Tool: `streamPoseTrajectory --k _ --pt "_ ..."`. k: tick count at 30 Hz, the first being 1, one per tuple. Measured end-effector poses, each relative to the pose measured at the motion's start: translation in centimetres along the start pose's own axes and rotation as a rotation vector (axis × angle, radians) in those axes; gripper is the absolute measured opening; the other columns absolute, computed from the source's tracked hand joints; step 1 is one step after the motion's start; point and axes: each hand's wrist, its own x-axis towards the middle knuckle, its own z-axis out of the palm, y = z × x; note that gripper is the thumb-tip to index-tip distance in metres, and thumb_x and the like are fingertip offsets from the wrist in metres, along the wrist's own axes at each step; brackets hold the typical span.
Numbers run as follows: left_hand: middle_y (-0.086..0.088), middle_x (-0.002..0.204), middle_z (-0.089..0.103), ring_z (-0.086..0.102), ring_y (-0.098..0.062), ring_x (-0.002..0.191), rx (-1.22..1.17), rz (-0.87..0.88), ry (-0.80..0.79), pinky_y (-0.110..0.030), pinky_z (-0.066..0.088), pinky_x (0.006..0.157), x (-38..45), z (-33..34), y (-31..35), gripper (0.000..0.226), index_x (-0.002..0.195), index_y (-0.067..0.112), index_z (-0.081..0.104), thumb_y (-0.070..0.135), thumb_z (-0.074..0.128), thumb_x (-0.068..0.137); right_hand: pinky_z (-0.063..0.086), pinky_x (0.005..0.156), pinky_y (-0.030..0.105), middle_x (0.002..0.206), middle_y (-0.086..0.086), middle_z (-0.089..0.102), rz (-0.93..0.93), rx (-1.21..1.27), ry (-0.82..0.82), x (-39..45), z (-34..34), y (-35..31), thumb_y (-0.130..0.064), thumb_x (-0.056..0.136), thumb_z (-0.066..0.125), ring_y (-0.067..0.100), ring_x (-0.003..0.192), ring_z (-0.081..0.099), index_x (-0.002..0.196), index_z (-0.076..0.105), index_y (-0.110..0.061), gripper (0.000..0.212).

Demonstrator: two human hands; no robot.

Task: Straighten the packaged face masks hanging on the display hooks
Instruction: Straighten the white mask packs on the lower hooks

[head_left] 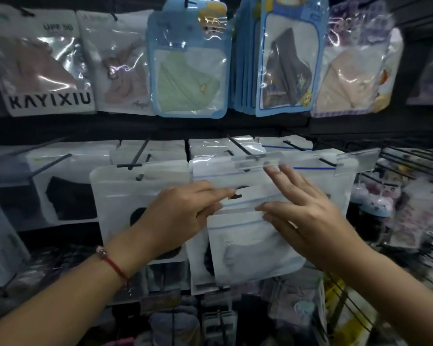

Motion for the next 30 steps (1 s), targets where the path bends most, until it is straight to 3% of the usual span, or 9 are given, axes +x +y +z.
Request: streamPoseTrajectory --k 6,11,18,25,30 --pt "0.003 0.103 0.067 0.065 -0.017 0.082 0.019 0.095 0.002 -0.039 0.056 0.061 1.4 0.3 -0.2 0.040 0.136 0.018 0.061 0.016 0.059 0.097 0.003 0.122 0.034 0.161 0.009 0.020 -0.029 -0.104 -0.077 1.4 -1.8 1.0 -0.043 0.099 0.043 0.031 0.151 0.007 0.102 0.074 -0.023 0.037" --pt "-0.003 0.100 0.061 0.066 -0.018 0.084 0.051 0.133 -0.033 -0.039 0.058 0.062 2.7 1.2 -0.5 0.055 0.141 0.016 0.056 -0.005 0.064 0.091 0.012 0.119 0.045 0.163 0.007 0.012 -0.018 -0.126 -0.142 2.0 -1.9 1.7 -0.044 0.094 0.045 0.033 0.151 0.003 0.092 0.072 -0.025 0.033" --pt "-0.002 0.091 0.062 0.059 -0.017 0.069 0.212 0.181 0.080 -0.032 0.052 0.050 4.6 1.0 -0.8 0.044 0.132 0.013 0.062 0.005 0.070 0.089 0.012 0.118 0.040 0.163 0.009 0.009 -0.012 -0.113 -0.138 2.3 -1.5 1.6 -0.040 0.094 0.051 0.027 0.151 0.001 0.091 0.071 -0.027 0.024" --pt "-0.001 0.091 0.062 0.061 -0.019 0.074 0.317 0.122 0.074 -0.037 0.055 0.051 4.5 2.2 -2.6 0.048 0.133 0.015 0.062 0.004 0.071 0.087 0.012 0.117 0.037 0.163 0.010 0.010 -0.005 -0.096 -0.100 2.4 -0.9 1.6 -0.040 0.095 0.050 0.025 0.151 0.001 0.091 0.072 -0.024 0.027" --pt "-0.006 0.093 0.064 0.057 -0.025 0.077 0.487 0.118 0.111 -0.040 0.050 0.061 4.6 3.0 -4.0 0.056 0.134 0.014 0.060 -0.006 0.070 0.082 0.018 0.117 0.039 0.163 0.010 0.011 0.003 -0.104 -0.082 2.4 -0.5 1.7 -0.040 0.096 0.048 0.027 0.151 0.003 0.091 0.072 -0.023 0.029"
